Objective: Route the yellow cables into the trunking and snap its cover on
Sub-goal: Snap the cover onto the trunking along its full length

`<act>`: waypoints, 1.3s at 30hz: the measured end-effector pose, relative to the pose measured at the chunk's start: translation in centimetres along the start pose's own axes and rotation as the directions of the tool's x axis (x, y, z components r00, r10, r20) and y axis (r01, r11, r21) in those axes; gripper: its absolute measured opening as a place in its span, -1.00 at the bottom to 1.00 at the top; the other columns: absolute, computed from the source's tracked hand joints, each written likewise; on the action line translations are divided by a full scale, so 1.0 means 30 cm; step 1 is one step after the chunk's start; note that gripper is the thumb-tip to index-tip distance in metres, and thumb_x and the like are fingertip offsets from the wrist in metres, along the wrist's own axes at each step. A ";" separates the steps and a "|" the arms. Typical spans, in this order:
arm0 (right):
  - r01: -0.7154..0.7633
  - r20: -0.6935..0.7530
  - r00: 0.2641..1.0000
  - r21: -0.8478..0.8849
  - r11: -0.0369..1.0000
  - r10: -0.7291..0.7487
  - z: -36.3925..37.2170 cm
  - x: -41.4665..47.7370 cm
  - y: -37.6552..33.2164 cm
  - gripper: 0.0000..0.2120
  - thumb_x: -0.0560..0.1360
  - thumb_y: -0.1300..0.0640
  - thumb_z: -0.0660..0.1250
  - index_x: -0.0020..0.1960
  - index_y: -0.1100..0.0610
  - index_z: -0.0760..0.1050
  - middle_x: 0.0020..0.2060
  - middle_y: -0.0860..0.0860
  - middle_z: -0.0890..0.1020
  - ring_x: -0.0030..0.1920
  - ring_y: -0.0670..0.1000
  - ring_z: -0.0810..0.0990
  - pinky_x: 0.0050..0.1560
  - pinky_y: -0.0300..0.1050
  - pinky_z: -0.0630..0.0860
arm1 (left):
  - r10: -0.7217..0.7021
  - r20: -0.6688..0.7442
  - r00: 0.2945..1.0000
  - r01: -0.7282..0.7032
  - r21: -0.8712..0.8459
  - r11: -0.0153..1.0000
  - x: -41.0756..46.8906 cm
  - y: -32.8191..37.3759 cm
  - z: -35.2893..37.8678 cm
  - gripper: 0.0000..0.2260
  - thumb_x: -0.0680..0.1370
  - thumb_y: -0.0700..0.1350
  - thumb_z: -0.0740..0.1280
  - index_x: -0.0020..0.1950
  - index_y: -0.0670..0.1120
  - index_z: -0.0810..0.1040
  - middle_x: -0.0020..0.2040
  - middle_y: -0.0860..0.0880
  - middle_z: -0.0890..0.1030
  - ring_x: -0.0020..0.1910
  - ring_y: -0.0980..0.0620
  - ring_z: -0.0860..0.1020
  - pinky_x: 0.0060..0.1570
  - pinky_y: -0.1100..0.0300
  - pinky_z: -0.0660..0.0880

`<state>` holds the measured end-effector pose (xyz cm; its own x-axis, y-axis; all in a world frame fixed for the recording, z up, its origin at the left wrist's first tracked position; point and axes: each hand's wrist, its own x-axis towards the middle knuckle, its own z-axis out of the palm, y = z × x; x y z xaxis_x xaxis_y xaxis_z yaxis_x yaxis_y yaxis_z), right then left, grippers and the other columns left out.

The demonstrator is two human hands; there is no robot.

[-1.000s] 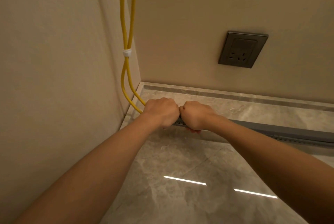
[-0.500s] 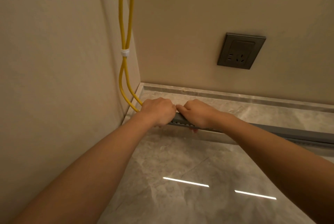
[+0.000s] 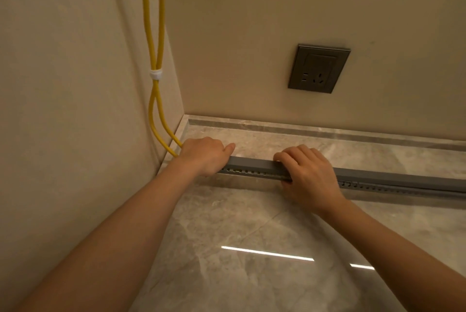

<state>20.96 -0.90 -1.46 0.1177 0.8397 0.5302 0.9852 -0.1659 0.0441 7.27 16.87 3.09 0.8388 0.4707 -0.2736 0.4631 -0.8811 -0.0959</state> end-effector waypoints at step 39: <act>-0.128 -0.097 0.986 0.067 0.990 0.134 -0.021 -0.066 0.089 -0.75 0.19 0.32 0.51 -0.15 0.17 0.61 -0.30 0.04 0.62 -0.34 0.10 0.54 -0.41 -0.11 0.41 | 0.289 -0.671 0.682 -0.329 0.071 0.942 0.003 0.230 0.108 -0.74 0.22 -0.27 0.56 -0.15 -0.22 0.60 -0.29 -0.12 0.59 -0.32 -0.09 0.57 -0.40 0.14 0.51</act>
<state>23.27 -3.34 -1.86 0.2360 0.7557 0.6109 0.9681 -0.2372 -0.0806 9.61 10.67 -0.70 0.8985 0.0972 0.4282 0.1395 -0.9879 -0.0684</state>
